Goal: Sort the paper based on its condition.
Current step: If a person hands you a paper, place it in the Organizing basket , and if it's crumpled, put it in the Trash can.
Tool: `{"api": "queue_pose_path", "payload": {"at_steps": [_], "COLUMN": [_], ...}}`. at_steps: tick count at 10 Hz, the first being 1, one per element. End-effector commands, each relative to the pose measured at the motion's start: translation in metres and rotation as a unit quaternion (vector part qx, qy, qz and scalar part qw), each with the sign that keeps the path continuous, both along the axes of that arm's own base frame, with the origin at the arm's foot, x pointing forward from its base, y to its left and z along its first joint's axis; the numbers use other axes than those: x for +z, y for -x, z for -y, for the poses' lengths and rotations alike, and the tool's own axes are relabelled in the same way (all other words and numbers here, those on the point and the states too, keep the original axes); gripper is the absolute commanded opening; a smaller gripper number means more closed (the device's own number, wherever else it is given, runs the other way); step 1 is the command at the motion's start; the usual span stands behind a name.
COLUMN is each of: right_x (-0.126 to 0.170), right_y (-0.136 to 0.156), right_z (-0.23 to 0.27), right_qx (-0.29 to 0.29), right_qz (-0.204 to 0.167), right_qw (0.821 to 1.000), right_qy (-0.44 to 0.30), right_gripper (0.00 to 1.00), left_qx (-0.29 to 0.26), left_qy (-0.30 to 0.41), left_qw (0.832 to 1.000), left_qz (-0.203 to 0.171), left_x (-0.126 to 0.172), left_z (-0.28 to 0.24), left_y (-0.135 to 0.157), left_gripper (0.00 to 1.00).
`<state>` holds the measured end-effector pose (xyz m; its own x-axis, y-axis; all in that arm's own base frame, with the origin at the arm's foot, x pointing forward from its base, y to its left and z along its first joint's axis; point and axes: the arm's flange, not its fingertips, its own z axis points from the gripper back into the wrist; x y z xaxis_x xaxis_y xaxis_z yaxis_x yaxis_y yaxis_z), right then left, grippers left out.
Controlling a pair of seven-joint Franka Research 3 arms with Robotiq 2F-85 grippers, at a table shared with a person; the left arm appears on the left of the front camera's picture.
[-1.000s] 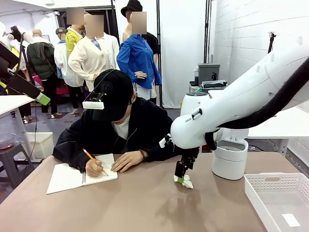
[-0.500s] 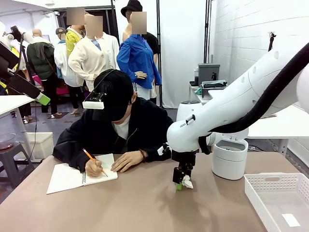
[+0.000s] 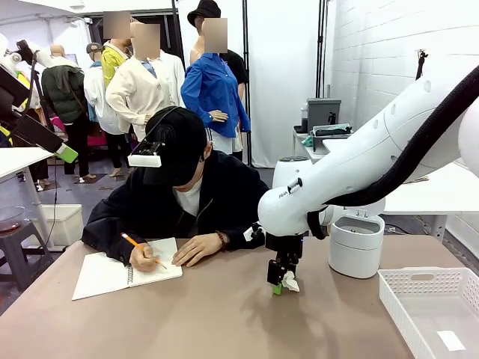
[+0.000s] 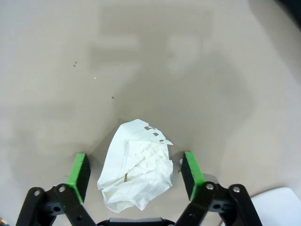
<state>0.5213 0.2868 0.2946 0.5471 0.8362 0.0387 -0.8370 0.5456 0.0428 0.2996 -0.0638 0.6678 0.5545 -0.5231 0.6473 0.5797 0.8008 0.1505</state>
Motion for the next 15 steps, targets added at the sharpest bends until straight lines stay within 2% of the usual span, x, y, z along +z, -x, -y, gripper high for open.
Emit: {"api": "queue_pose_path", "payload": {"at_steps": [1, 3, 4, 6, 9, 10, 12, 15], "right_x": [-0.001, 0.002, 0.013, 0.039, 0.068, 0.089, 0.139, 0.188], "right_y": [-0.001, 0.0, 0.006, 0.018, 0.029, 0.034, 0.04, 0.033], "right_z": [0.002, 0.001, 0.002, 0.008, 0.021, 0.03, 0.061, 0.106], "right_qx": [-0.004, -0.019, -0.043, -0.053, -0.059, -0.068, -0.081, -0.108], "right_qz": [0.0, -0.001, -0.021, -0.03, -0.026, -0.015, 0.033, 0.046], "right_qw": [1.0, 1.0, 0.999, 0.998, 0.998, 0.997, 0.996, 0.993], "right_qy": [-0.003, -0.005, -0.013, -0.004, 0.009, 0.014, 0.02, 0.02], "right_gripper": [0.75, 0.35, 0.35, 0.35, 0.35, 0.35, 0.35, 0.35], "left_qx": [0.0, 0.0, 0.0, 0.0, 0.0, 0.0, 0.0, 0.0], "left_qy": [0.002, 0.002, 0.002, 0.002, 0.002, 0.002, 0.002, 0.002], "left_qw": [1.0, 1.0, 1.0, 1.0, 1.0, 1.0, 1.0, 1.0], "left_qz": [-0.002, -0.002, -0.002, -0.002, -0.002, -0.002, -0.002, -0.002], "left_x": [0.001, 0.001, 0.001, 0.001, 0.001, 0.001, 0.001, 0.001], "left_z": [-0.001, -0.001, -0.001, -0.001, -0.001, -0.001, -0.001, -0.001], "left_y": [0.0, 0.0, 0.0, 0.0, 0.0, 0.0, 0.0, 0.0], "left_gripper": [1.0, 1.0, 1.0, 1.0, 1.0, 1.0, 1.0, 1.0]}}
